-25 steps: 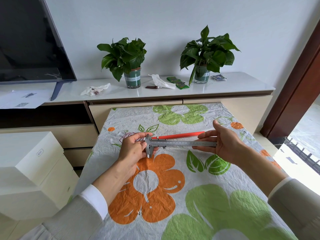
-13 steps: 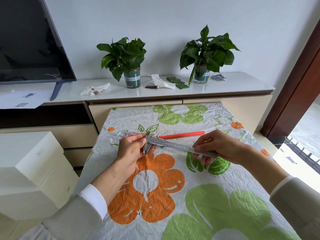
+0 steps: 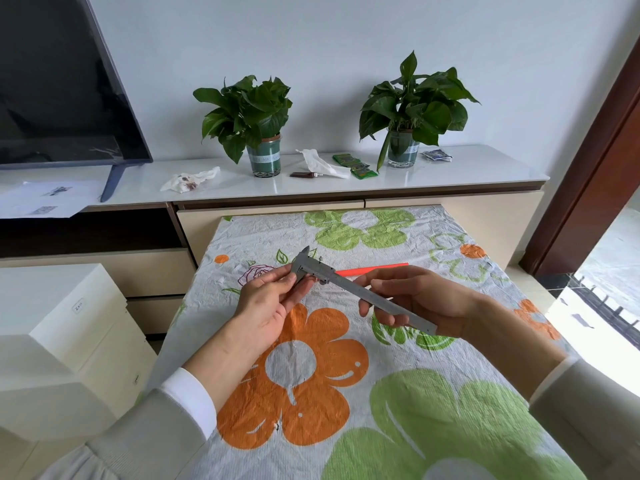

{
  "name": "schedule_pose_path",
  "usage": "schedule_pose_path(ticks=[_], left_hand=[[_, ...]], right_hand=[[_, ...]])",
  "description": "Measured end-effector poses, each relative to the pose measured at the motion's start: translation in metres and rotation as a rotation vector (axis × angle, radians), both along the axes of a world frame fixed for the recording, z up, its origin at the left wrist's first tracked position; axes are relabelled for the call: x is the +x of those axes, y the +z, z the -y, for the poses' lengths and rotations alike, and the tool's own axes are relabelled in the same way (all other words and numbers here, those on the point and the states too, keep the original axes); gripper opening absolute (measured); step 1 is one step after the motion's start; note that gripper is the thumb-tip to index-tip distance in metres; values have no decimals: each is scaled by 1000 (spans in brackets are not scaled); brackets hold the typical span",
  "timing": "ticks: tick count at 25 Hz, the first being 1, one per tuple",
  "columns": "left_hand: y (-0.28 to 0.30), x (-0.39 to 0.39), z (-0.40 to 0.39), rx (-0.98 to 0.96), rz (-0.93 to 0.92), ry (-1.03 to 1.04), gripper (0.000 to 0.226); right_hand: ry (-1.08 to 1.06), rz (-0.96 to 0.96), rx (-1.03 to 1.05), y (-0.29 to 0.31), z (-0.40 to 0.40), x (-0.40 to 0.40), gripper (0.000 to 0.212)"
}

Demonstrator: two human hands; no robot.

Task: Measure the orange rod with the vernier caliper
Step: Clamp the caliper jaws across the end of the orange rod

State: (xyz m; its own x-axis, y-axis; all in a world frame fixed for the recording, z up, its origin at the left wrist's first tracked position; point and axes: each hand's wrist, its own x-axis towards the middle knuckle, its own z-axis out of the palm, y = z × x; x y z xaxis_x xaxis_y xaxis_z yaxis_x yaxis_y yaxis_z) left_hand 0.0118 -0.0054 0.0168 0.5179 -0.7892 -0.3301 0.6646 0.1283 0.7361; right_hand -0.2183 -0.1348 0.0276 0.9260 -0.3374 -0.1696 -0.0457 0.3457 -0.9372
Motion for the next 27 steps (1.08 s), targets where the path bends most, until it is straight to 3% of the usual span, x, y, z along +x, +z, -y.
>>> schedule_pose_path(ticks=[8,14,21,24,27], left_hand=[[-4,-5,1,-2,-78,-16,29],[-6,-13,5,16,-54,-89,27],[-2,-12,7,2,14,-101,26],[-1,-13,7,-8,126,-84,25],[-2,-12,6,29,490,-36,27]], right_hand=[[17,24,289,-2,-19,15,31],[-13,36,301,-1,-33,22,44],[-93,38,342,-2,-41,29,42],[-180,29,353,-3,-43,32,45],[-260,35,301,-4,-44,32,43]])
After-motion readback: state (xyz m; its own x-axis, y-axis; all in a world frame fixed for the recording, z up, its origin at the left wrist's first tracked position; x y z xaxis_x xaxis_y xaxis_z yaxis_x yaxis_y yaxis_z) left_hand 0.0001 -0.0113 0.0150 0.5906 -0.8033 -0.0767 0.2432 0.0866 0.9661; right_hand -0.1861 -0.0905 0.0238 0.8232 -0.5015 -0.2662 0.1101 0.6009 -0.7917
